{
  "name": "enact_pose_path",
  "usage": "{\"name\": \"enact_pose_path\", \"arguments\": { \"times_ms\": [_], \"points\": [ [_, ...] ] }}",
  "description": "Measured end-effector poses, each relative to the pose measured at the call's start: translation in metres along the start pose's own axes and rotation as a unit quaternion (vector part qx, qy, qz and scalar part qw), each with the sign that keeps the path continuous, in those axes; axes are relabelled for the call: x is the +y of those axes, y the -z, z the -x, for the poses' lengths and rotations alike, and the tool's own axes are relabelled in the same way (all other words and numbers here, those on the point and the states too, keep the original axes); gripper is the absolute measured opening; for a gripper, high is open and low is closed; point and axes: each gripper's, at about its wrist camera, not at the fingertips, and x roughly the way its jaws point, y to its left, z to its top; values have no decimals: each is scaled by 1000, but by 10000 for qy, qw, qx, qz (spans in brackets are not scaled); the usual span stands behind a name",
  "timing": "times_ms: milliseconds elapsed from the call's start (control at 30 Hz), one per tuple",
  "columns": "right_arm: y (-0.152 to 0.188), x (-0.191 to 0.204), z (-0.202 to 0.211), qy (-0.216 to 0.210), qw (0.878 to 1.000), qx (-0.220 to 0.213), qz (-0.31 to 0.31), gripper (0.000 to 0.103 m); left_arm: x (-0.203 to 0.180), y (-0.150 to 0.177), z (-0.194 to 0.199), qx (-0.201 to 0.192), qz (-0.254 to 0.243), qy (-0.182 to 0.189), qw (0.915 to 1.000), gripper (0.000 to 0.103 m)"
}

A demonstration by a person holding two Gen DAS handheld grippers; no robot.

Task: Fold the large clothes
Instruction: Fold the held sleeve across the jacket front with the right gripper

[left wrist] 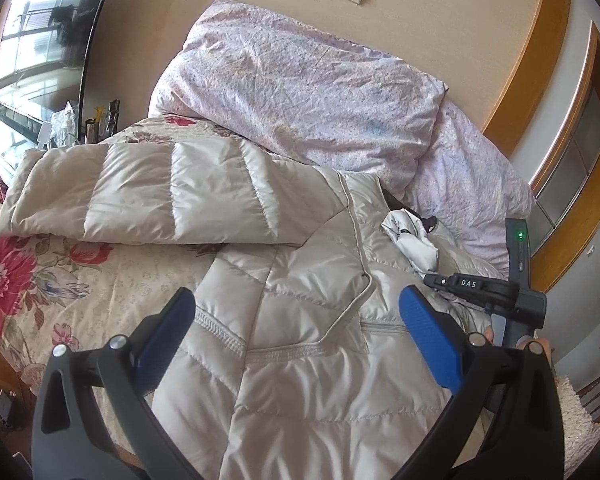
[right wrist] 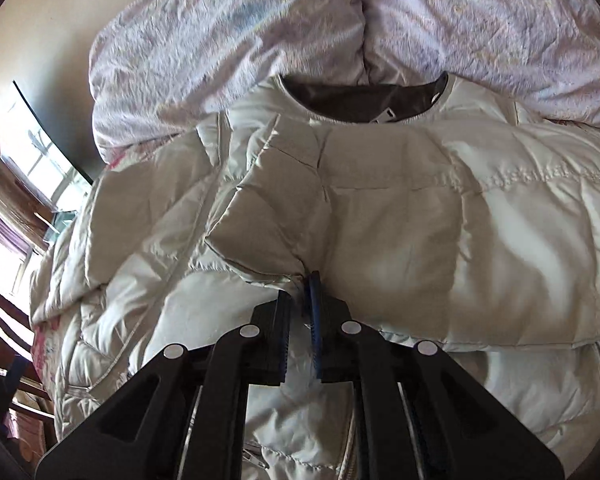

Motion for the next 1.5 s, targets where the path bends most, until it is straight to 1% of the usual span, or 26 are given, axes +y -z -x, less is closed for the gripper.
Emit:
{"name": "enact_pose_path", "arguments": {
  "times_ms": [100,233,300,333,367,400,467,500,533,600,667,733,800,867,933,967,1033,1067,1100,1200,1333,1500],
  "points": [
    [1,6,5,73,9997,138,175,12,1,0,1,-30,-7,-26,10000,101],
    [-1,6,12,-74,9992,355,166,17,4,0,-1,18,94,38,9999,101],
    [-2,7,14,-71,9990,381,220,24,5,0,-3,57,139,47,9999,101],
    [-1,9,15,-56,9990,365,251,30,6,0,-4,72,151,42,9999,101],
    [0,11,14,-67,9989,359,300,56,6,1,-4,84,158,35,9998,101],
    [1,15,14,-93,9989,306,352,70,6,1,-4,88,160,30,9998,101],
    [4,27,18,-23,9982,124,578,68,7,1,-3,71,161,9,9998,101],
    [5,33,21,-6,9977,29,683,61,8,0,-2,53,162,-12,9999,101],
    [4,36,25,-81,9975,-89,694,58,9,0,-1,36,170,-36,9998,101],
    [-3,34,35,-143,9979,-337,540,54,15,-2,1,-1,210,-111,9997,101],
    [-13,21,43,-55,9977,-617,281,50,21,-3,2,-23,275,-198,9994,101],
    [-24,4,43,305,9966,-762,78,48,28,-4,3,-34,374,-256,9990,101],
    [-31,-10,33,668,9950,-742,-33,48,35,-5,3,-25,480,-302,9984,101],
    [-32,-23,14,876,9945,-561,-154,48,41,-5,2,5,556,-338,9979,101],
    [-27,-30,-12,1002,9945,-234,-215,49,47,-5,-1,61,613,-427,9972,101],
    [-23,-29,-24,1154,9930,-211,-116,49,50,-5,-3,84,635,-488,9968,101],
    [-14,-16,-34,1604,9856,-428,313,49,56,-5,-5,126,662,-656,9956,101],
    [-13,-12,-37,1742,9827,-480,404,49,59,-5,-6,129,660,-732,9950,101],
    [-12,-11,-37,1786,9818,-498,418,49,62,-6,-7,126,657,-814,9944,101],
    [-12,-17,-36,1657,9843,-510,319,50,74,-11,-10,128,730,-1063,9916,101],
    [-11,-16,-36,1689,9836,-532,355,50,95,-22,-16,235,977,-1376,9854,101],
    [-10,-14,-34,1634,9843,-580,320,50,129,-33,-21,219,1646,-1393,9762,101]
  ]
}}
